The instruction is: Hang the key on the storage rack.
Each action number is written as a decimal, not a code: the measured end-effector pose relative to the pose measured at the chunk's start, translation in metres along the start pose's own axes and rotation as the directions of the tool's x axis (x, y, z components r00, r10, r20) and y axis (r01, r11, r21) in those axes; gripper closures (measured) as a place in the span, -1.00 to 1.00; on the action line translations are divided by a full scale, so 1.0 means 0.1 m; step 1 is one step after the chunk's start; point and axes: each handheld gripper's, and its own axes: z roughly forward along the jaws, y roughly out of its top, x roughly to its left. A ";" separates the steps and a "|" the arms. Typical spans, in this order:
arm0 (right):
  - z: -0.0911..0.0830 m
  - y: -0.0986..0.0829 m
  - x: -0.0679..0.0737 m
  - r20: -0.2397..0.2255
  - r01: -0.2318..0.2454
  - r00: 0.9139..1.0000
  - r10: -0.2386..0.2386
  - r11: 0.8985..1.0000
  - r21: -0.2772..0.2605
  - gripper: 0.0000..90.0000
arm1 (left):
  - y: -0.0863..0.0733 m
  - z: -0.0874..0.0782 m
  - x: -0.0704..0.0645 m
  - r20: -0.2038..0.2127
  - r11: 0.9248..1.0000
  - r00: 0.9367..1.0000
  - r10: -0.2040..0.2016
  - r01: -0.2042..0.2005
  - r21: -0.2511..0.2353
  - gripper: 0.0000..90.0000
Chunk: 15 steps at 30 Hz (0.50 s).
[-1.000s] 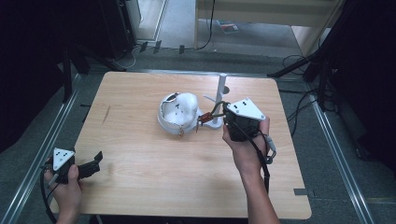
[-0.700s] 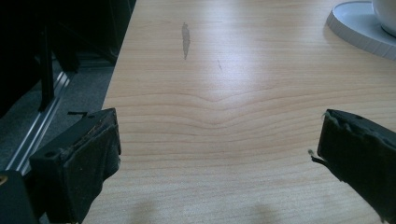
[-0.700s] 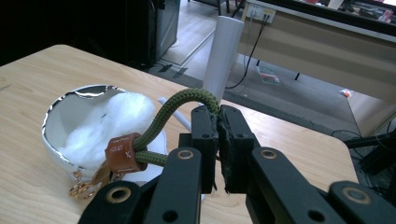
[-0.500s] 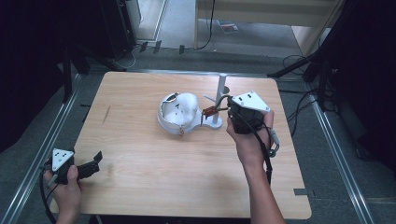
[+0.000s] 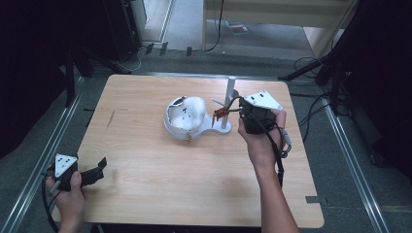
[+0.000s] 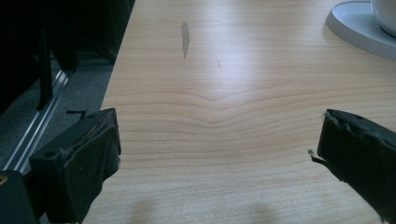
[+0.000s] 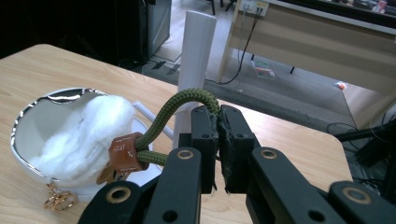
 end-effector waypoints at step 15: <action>0.14 0.01 0.04 -0.015 0.001 1.000 -0.001 1.000 0.021 0.92 | 0.00 -0.01 0.00 0.002 1.000 1.000 0.001 -0.001 -0.002 -1.00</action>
